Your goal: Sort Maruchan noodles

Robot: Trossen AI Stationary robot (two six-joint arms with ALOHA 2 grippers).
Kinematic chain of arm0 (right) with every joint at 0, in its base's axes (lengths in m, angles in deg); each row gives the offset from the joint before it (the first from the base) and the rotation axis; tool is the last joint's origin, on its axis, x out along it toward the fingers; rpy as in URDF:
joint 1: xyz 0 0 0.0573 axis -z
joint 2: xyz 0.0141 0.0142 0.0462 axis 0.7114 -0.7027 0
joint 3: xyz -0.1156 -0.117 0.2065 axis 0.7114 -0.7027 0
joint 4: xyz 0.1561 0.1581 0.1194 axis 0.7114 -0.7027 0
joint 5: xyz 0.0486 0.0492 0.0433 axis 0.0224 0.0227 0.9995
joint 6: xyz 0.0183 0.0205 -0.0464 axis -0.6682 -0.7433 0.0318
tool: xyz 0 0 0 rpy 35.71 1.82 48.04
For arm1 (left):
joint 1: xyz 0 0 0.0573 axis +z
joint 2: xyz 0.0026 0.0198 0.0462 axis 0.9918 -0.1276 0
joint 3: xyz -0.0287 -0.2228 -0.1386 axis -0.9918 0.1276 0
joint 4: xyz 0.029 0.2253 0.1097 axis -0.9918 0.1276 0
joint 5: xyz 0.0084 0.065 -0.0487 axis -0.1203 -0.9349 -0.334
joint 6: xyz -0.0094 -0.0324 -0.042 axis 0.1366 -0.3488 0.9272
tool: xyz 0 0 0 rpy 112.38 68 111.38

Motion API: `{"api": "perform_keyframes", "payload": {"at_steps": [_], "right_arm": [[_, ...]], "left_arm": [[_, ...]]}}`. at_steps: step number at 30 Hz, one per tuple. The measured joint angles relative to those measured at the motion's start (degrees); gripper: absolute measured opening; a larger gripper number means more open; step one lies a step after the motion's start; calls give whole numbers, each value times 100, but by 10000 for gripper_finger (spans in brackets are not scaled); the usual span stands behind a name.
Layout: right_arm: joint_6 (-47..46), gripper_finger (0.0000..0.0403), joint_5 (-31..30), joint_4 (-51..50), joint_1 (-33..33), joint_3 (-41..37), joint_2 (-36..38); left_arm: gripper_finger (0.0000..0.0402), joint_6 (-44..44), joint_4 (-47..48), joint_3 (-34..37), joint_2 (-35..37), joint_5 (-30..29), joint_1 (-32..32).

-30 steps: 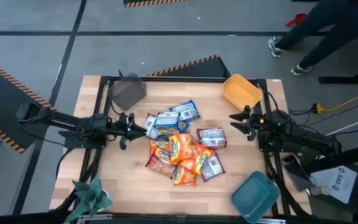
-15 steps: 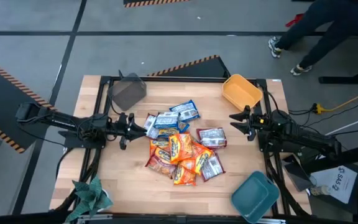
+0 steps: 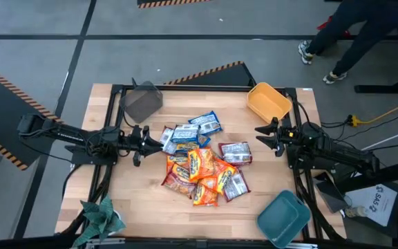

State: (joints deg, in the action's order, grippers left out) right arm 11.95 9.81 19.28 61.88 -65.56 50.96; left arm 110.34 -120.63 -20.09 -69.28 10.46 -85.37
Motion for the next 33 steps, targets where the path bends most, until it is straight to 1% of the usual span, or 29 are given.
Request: {"api": "perform_keyframes", "payload": {"at_steps": [26, 30, 33], "right_arm": [[-12, 205, 3, 23, 0, 0, 2], [-25, 205, -148, 0, -2, -2, 0], [-27, 205, -68, 11, -2, -2, 2]], "left_arm": [[82, 0, -2, 2, 2, -2, 0], [82, 0, -1, 2, 0, -1, 0], [82, 0, -2, 0, 0, 0, 0]]}}
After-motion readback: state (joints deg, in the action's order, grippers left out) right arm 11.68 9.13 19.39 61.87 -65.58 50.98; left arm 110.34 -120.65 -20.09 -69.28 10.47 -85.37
